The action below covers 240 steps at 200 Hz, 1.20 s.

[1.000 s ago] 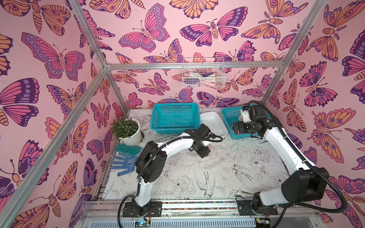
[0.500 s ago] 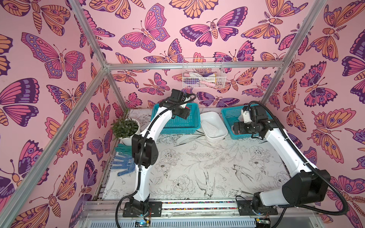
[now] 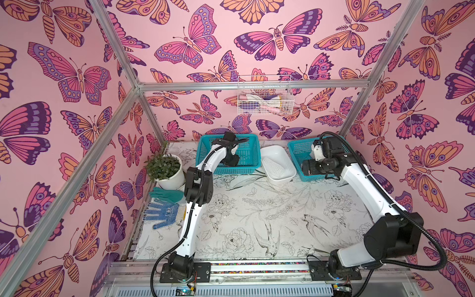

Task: Remove foam nets from apples
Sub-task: Place the apple in the basket.

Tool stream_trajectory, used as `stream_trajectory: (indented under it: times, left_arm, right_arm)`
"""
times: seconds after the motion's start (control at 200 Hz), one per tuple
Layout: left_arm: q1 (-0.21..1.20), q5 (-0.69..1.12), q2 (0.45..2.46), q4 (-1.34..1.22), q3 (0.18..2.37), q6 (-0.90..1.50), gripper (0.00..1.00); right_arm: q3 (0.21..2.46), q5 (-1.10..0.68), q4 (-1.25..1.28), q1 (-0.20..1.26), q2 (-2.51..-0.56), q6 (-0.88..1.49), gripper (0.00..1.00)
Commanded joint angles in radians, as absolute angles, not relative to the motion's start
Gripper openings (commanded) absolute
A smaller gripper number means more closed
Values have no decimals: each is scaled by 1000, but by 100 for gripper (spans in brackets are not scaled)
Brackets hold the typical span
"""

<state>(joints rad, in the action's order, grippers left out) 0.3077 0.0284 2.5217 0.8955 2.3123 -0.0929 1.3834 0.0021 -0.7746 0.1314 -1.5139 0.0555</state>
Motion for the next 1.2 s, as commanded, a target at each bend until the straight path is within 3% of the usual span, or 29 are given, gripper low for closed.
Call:
stream_trajectory:
  times: [0.0,0.24,0.581,0.862,1.197]
  left_arm:
    - [301,19,2549,932,2333,-80,56]
    - [302,63,2538,939,2308,-81,69]
    - [302,35,2486,940,2307,-80,91]
    - [302,-6,2361,937,2261,-60,94]
    - [302,13,2104,874,2004,-9,95]
  right_arm:
    - [1428,-7,-793,123,-1559,58,99]
    - [1489,-14,-832,106,-1640,57,99]
    - [1443,-27,-838,74,-1580,29,99]
    - [1527,-40,-909,25,-1565,0,99]
    - [1790,-30,-1077,18,-1866,7,100]
